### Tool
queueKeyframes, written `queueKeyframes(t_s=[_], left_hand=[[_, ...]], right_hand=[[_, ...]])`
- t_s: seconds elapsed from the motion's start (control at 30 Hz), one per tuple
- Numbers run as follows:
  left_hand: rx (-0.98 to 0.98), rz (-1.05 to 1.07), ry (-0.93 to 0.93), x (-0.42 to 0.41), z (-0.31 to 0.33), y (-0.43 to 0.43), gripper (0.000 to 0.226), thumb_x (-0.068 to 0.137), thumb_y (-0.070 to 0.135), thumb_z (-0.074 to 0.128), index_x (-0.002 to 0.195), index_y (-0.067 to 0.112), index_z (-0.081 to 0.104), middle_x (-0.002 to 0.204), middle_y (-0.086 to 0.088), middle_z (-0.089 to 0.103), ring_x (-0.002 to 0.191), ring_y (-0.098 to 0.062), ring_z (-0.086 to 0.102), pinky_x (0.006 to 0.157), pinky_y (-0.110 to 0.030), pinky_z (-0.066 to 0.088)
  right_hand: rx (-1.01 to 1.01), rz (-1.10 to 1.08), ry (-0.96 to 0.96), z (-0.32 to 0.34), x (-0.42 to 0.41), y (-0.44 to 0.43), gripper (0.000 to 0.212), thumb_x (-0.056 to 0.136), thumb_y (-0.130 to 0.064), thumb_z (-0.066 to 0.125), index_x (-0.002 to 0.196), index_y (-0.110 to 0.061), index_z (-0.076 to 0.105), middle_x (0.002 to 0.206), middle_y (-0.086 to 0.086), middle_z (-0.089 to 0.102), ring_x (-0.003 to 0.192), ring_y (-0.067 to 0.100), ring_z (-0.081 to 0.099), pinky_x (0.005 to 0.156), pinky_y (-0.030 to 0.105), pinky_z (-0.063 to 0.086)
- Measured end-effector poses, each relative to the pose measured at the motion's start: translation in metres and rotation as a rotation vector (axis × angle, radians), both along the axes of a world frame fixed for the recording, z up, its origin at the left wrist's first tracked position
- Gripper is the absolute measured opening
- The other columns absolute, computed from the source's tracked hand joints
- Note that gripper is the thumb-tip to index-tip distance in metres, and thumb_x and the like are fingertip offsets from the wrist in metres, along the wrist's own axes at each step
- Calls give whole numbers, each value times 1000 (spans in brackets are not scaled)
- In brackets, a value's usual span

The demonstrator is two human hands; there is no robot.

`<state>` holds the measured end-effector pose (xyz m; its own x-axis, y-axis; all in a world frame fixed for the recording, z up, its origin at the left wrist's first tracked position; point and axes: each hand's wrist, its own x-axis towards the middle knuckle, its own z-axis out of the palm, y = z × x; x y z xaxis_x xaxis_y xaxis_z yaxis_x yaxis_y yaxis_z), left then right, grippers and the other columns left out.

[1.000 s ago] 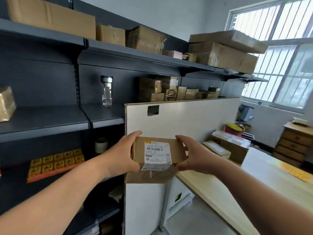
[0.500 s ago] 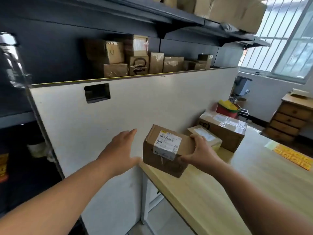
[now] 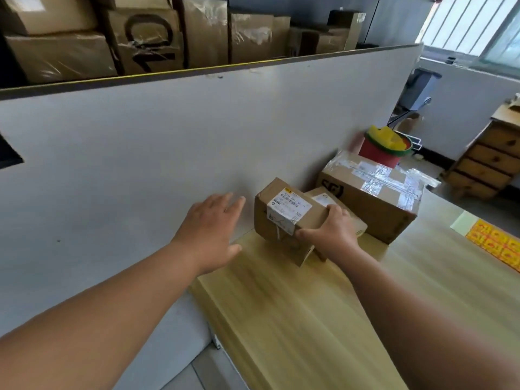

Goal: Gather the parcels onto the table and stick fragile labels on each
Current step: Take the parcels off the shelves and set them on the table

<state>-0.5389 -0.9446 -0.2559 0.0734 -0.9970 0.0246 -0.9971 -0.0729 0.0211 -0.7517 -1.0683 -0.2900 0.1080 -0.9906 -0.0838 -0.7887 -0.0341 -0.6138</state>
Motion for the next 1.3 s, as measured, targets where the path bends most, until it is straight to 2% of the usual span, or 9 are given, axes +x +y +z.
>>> queueKeyframes(t_s=[0.13, 0.3, 0.4, 0.5, 0.6, 0.7, 1.0, 1.2, 1.3], left_hand=[[28, 2, -4, 2, -11, -14, 90, 86, 54, 53, 152, 21, 1, 158, -7, 9, 146, -25, 8, 117, -41, 16], [55, 34, 33, 11, -21, -19, 91, 87, 54, 53, 152, 21, 0, 159, -7, 7, 147, -25, 6, 118, -40, 14], [60, 43, 34, 15, -23, -18, 90, 88, 54, 53, 152, 21, -1, 159, -7, 5, 147, -25, 4, 119, -40, 12], [61, 59, 37, 19, -22, -12, 90, 88, 54, 52, 152, 21, -1, 159, -7, 4, 147, -24, 4, 119, -40, 12], [50, 85, 51, 23, -18, -1, 90, 87, 54, 53, 152, 21, 0, 160, -7, 4, 147, -24, 4, 119, -40, 13], [31, 113, 49, 29, -8, 20, 90, 87, 53, 53, 153, 21, 0, 160, -7, 4, 147, -24, 4, 119, -39, 12], [-81, 284, -16, 62, 38, 152, 91, 88, 53, 53, 153, 20, -2, 160, -7, 1, 147, -24, 2, 118, -39, 11], [-146, 431, -59, 89, 67, 290, 91, 90, 54, 50, 152, 21, -7, 160, -6, -4, 147, -24, -3, 119, -40, 7], [-194, 509, -100, 97, 81, 369, 93, 87, 55, 54, 153, 20, -2, 160, -7, 4, 147, -25, 5, 118, -41, 13]], right_hand=[[41, -41, 18, -19, 6, -25, 84, 69, -39, 83, 133, -13, 37, 129, 6, 38, 94, 15, 42, 68, 30, 43], [114, -97, 38, -40, 9, -44, 80, 68, -43, 81, 128, -12, 38, 122, 5, 38, 89, 18, 48, 61, 31, 45], [136, -132, 67, -45, 11, -50, 84, 70, -45, 79, 134, -11, 36, 130, 8, 38, 89, 20, 49, 64, 35, 48], [128, -119, 162, -43, 14, -51, 106, 68, -60, 76, 147, -14, 23, 151, 10, 27, 122, 30, 47, 88, 46, 51], [-41, -56, 307, -33, 18, -41, 110, 71, -71, 64, 153, -19, 12, 161, 7, 10, 146, 29, 16, 115, 51, 25], [-171, 82, 389, -16, 27, -23, 98, 81, -69, 54, 153, -20, 9, 162, 4, 2, 149, 26, 2, 119, 50, 10], [-420, 464, 495, 41, 87, 86, 79, 88, -56, 53, 150, -21, 18, 161, 6, 6, 148, 27, 4, 119, 50, 6], [-563, 637, 507, 80, 140, 205, 79, 91, -56, 49, 153, -22, 13, 162, 4, 5, 149, 29, 5, 118, 52, 8], [-625, 734, 487, 97, 167, 277, 77, 91, -56, 48, 152, -23, 15, 162, 3, 7, 148, 28, 8, 119, 51, 9]])
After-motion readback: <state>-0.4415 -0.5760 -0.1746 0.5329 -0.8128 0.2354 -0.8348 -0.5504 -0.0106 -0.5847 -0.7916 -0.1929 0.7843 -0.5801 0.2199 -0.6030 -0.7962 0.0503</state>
